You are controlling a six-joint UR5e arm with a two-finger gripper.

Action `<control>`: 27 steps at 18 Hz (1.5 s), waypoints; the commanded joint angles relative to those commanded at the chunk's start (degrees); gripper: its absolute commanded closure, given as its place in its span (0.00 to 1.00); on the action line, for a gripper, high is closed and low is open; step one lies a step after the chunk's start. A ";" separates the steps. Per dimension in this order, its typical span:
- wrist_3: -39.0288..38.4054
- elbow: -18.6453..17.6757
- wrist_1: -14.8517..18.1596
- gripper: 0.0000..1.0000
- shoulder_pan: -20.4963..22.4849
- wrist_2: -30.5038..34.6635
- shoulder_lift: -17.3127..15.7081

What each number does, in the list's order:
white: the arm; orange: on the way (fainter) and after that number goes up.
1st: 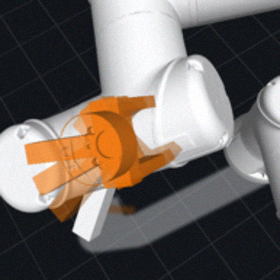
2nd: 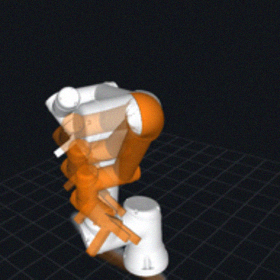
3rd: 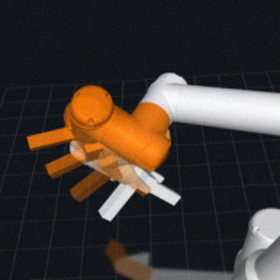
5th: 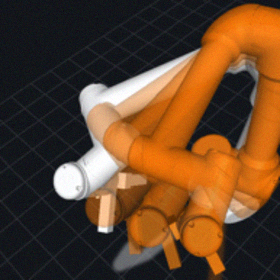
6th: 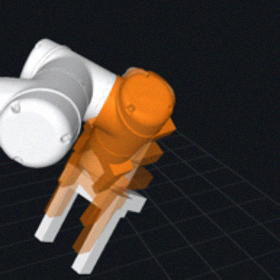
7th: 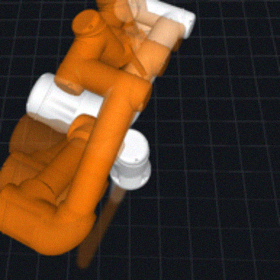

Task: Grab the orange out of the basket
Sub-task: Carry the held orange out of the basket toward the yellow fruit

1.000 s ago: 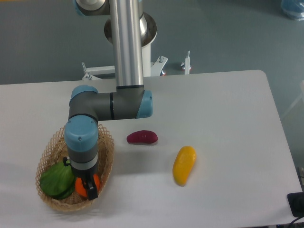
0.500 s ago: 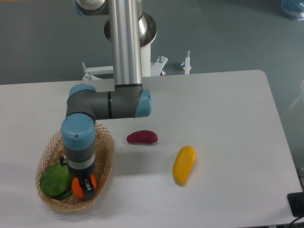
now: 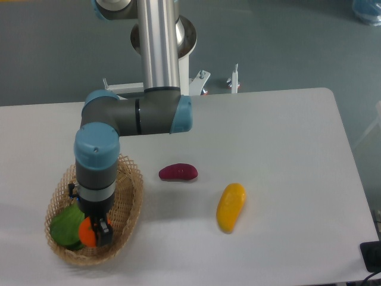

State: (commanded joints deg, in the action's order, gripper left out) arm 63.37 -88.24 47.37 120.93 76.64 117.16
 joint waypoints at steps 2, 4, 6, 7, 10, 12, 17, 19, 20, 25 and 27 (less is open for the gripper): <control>-2.62 0.26 0.09 0.39 2.02 0.09 -0.36; -4.30 0.61 0.09 0.36 3.95 0.35 -0.36; -4.39 0.61 0.17 0.36 7.38 0.35 -0.44; -4.22 0.61 0.18 0.36 8.61 0.44 -0.62; -4.04 0.70 0.35 0.36 11.95 0.44 -1.50; -3.78 0.61 0.79 0.37 14.06 0.44 -2.03; -2.29 0.61 4.38 0.41 18.63 1.40 -3.26; -0.80 0.61 6.15 0.41 20.04 5.43 -3.35; -0.27 0.70 6.33 0.40 20.40 7.88 -3.17; 2.99 0.88 6.86 0.39 21.54 12.56 -2.29; 3.69 0.88 6.42 0.40 21.54 14.75 -1.85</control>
State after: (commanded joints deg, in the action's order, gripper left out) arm 67.06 -87.36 53.79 142.47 91.40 115.31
